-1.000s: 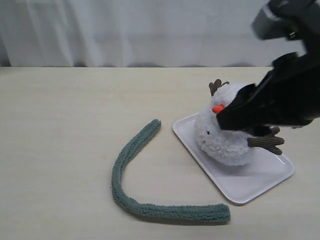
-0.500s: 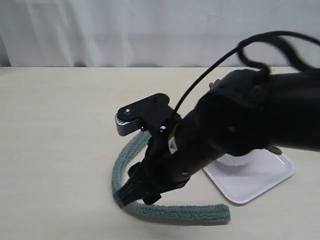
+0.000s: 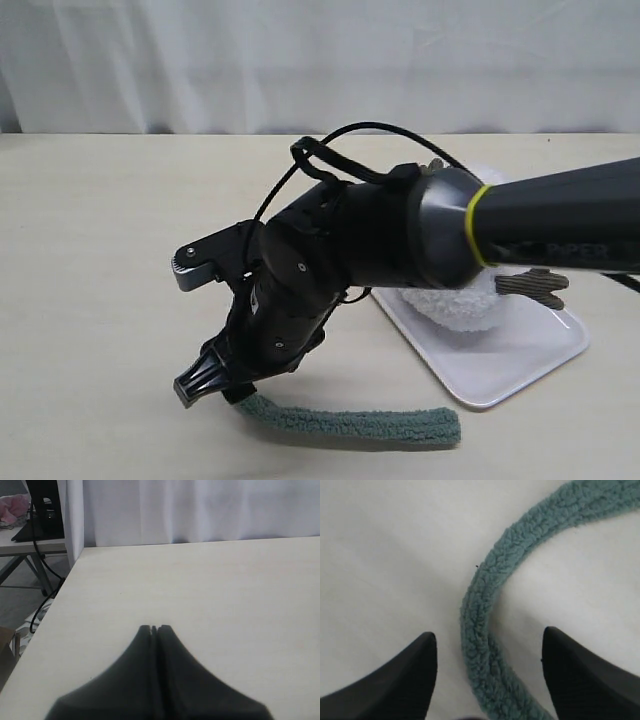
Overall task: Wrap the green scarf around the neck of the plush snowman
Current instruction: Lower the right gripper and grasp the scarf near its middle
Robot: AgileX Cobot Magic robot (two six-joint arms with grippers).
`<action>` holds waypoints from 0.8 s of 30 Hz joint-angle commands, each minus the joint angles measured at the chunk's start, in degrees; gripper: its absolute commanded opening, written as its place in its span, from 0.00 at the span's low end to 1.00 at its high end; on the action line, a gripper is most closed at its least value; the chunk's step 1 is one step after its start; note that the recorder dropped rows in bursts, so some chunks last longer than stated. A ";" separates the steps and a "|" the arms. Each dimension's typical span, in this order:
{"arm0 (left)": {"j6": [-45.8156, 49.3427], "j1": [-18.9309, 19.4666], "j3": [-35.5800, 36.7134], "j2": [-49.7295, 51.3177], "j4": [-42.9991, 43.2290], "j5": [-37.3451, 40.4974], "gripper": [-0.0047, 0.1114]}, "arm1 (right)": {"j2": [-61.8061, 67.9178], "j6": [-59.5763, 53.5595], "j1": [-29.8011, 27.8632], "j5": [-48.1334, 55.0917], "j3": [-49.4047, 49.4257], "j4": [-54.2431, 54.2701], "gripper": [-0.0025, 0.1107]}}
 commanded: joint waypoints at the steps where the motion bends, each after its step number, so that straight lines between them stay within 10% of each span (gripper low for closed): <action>1: -0.01 0.00 0.11 -0.13 0.06 -0.77 0.04 | 2.16 -0.13 0.05 -1.82 -0.55 -0.36 0.54; 24: -0.01 0.00 0.11 -0.13 0.06 -0.77 0.04 | 8.99 -0.36 0.05 -7.17 -0.55 -0.62 0.43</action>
